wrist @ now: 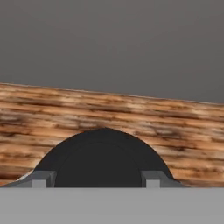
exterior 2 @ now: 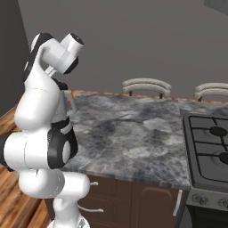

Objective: Close the lid blender by securely placing the lid on top.

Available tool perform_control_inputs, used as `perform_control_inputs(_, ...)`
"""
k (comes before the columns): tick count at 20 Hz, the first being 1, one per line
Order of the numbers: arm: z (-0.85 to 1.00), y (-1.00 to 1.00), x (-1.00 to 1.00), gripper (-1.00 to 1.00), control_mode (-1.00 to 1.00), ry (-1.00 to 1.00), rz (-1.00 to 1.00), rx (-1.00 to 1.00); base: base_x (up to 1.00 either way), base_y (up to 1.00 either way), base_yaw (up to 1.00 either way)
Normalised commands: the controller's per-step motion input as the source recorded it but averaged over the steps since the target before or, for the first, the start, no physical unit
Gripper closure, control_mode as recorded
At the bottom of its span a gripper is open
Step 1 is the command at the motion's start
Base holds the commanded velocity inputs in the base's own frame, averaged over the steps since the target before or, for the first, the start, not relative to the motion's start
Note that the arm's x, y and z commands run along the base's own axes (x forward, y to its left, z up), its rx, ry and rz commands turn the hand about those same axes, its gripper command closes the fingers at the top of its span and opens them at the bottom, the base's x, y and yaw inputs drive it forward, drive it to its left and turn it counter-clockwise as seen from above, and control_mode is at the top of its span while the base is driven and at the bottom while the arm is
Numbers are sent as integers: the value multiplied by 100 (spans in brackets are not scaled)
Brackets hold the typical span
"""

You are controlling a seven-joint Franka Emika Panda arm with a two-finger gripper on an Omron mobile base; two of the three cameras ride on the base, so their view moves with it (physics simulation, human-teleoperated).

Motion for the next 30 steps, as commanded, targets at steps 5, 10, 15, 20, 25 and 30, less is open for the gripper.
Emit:
perform_control_inputs(5, -1, 6, -1, 100, -100, 10, 4, 0, 0, 0, 0)
perform_control_inputs(10, 3, -4, -11, 100, -100, 4, 0, 0, 0, 0, 0)
perform_control_inputs(15, 4, -32, -8, 100, -100, 0, -2, 0, 0, 0, 0)
perform_control_inputs(20, 1, -28, -14, 100, -100, 0, -3, 1, 0, 0, 0)
perform_control_inputs(25, -1, -3, 0, 100, -100, 0, 0, 0, 0, 0, 0)
perform_control_inputs(30, -4, 5, 0, 100, -100, 0, 0, 0, 0, 0, 0)
